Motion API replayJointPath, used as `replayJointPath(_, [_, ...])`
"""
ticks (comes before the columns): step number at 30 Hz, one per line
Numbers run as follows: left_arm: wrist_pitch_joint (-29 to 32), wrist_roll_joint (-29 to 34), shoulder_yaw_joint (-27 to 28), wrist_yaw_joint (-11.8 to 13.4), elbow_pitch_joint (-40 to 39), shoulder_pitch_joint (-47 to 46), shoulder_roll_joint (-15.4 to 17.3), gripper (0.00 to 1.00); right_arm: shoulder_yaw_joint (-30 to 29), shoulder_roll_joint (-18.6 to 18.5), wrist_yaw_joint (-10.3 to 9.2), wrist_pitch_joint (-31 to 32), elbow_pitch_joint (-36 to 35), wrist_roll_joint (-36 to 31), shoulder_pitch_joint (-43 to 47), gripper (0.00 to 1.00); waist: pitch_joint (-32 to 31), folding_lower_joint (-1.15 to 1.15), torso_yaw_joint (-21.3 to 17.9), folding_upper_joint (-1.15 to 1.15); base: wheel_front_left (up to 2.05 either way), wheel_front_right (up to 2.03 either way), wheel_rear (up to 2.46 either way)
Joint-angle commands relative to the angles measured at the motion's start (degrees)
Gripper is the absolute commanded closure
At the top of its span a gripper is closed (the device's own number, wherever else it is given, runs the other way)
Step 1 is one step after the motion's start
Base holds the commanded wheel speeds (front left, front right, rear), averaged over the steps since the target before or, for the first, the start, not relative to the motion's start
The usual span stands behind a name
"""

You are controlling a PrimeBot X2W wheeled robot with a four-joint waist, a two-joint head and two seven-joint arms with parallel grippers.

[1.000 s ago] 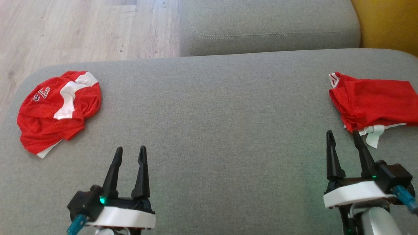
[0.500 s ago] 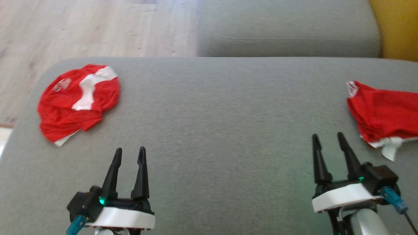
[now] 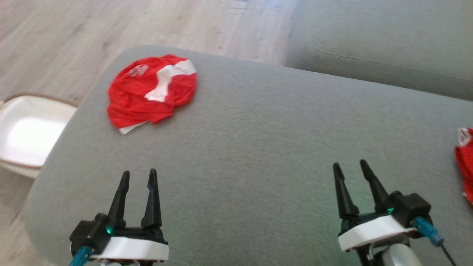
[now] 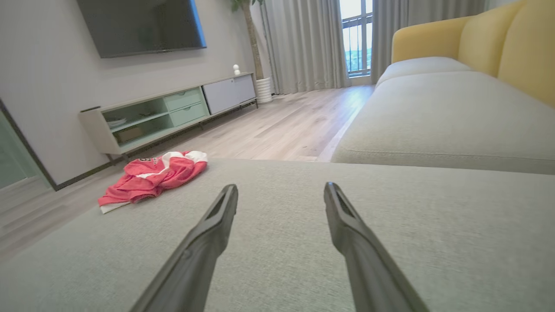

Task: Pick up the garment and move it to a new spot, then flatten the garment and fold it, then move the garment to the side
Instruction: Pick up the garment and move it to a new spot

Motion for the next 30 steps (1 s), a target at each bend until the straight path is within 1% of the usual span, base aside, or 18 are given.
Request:
replayJointPath(1, [-0.3,0.8,2.3,0.1,-1.9,-1.4,0.0,0.0,1.8,-0.2,-0.04,-0.6,-1.4,0.4,-1.6,0.0,0.0,0.0,2.1,0.0,0.0,0.0,0.0])
replayJointPath(6, [-0.3,1.1,3.2,0.1,-2.0,-1.2,0.0,0.0,3.3,-0.2,-0.04,-0.6,-0.9,1.0,-1.8,0.0,-0.1,0.0,4.2,0.0,0.0,0.0,0.0])
replayJointPath(11, [-0.3,1.2,3.9,0.1,-2.4,-1.1,0.0,0.0,4.2,-0.2,-0.04,-0.6,-0.4,1.0,-2.3,0.0,0.1,0.0,4.8,0.0,0.0,0.0,0.0])
replayJointPath(14, [-0.3,1.2,4.7,0.1,-2.7,-1.2,0.0,0.0,4.6,-0.2,-0.04,-0.6,-0.5,0.9,-2.7,0.0,0.6,0.0,4.4,0.0,0.0,0.0,0.0])
replayJointPath(18, [-0.3,0.8,7.0,0.1,-4.3,-2.9,0.0,0.0,4.3,-0.2,-0.04,-0.6,-1.1,-0.6,-3.9,0.0,2.9,0.0,3.5,0.0,0.0,0.0,0.0])
replayJointPath(20, [-0.3,0.9,7.5,0.1,-4.7,-4.7,0.6,0.0,3.5,-0.2,-0.04,-0.6,-1.6,-1.7,-4.7,0.0,4.8,0.0,3.0,0.0,0.0,0.0,0.0])
replayJointPath(21, [-0.3,-0.3,8.0,0.1,-3.6,-6.9,1.4,0.0,2.7,-0.2,-0.04,-0.6,-2.2,-3.0,-5.5,0.0,6.8,0.0,2.4,0.0,0.0,0.0,0.0])
replayJointPath(22, [-0.3,-0.3,8.0,0.1,-3.6,-6.9,1.4,0.0,2.7,-0.2,-0.04,-0.6,-2.2,-3.0,-5.5,0.0,6.8,0.0,2.4,0.0,0.0,0.0,0.0])
replayJointPath(23, [-0.3,-1.3,8.1,0.1,-2.6,-8.4,2.3,0.0,2.4,-0.2,-0.04,-0.6,-2.6,-3.6,-6.0,0.0,8.0,0.0,2.1,0.0,0.0,0.0,0.0])
replayJointPath(26, [0.1,-2.9,8.5,0.1,1.0,-14.1,6.3,0.0,1.5,-0.2,-0.04,0.2,-4.9,-5.4,-8.0,0.0,12.1,0.0,0.5,0.0,0.0,0.0,0.0])
replayJointPath(28, [1.6,-3.2,7.7,0.1,3.4,-18.7,9.8,0.0,0.5,-0.2,-0.04,1.1,-7.0,-6.4,-9.4,0.0,14.9,0.0,-0.5,0.0,0.0,0.0,0.0])
replayJointPath(30, [4.5,-3.8,5.8,0.1,5.7,-23.7,13.4,0.0,-0.3,-0.2,-0.04,2.1,-9.4,-7.6,-10.6,0.0,17.6,0.0,-1.4,0.0,0.0,0.0,0.0])
